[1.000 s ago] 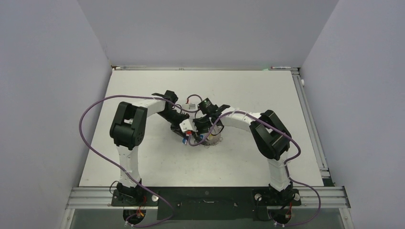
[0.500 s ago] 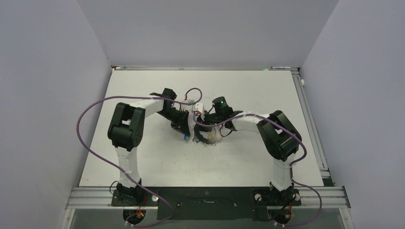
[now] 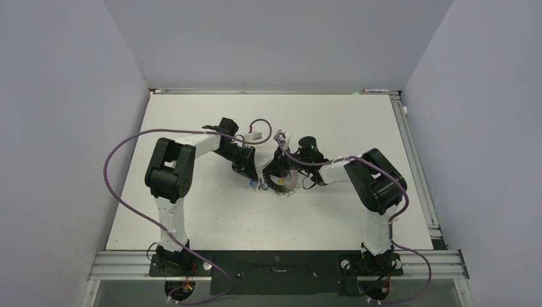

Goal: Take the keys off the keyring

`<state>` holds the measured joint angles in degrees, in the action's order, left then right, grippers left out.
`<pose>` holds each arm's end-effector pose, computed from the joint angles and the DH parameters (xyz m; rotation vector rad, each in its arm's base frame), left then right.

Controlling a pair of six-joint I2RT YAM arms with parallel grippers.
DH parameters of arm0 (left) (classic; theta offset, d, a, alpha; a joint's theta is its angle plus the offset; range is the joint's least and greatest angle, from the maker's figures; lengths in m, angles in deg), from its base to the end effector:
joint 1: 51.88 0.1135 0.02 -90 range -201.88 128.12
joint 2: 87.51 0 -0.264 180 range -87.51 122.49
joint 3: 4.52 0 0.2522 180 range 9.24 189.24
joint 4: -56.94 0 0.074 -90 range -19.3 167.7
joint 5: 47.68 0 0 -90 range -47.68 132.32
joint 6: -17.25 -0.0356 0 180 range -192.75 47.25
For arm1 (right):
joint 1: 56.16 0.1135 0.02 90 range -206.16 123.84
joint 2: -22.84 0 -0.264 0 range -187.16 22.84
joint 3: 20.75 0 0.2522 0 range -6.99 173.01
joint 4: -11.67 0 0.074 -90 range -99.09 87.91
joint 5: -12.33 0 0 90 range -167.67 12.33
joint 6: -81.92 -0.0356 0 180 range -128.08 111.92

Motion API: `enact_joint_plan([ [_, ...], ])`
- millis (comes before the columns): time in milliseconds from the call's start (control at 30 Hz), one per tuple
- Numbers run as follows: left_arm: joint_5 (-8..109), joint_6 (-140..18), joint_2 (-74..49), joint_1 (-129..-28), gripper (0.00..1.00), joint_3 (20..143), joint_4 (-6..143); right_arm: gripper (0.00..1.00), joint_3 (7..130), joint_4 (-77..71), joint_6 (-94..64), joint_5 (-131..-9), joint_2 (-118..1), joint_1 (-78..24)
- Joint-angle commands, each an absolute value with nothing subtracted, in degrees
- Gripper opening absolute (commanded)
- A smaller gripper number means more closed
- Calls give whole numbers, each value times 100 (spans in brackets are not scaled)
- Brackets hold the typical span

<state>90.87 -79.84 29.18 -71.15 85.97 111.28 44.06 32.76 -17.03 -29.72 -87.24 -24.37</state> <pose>0.3508 -0.1509 0.1418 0.7398 2.7011 -1.2796 0.3068 0.2213 0.1422 -0.9555 1.8374 1.2780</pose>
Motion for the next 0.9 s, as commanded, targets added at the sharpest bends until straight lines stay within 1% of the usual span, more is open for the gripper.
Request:
enact_joint_plan([
  [0,8979,-7852,2811,-7104,0,8501,11240,5,4228,4746,-2794,-3331,-8398,-2693],
  [467,8928,-7819,2855,-7357,0,8506,11091,5,4065,6006,-4098,-2667,-8736,-2890],
  [767,8917,-7738,2734,-7140,0,8491,11036,5,3916,6067,-3910,-2028,-8617,-3014],
  [867,8952,-7757,2698,-7139,0,8515,11028,5,3938,5705,-3547,-1937,-8546,-3007],
])
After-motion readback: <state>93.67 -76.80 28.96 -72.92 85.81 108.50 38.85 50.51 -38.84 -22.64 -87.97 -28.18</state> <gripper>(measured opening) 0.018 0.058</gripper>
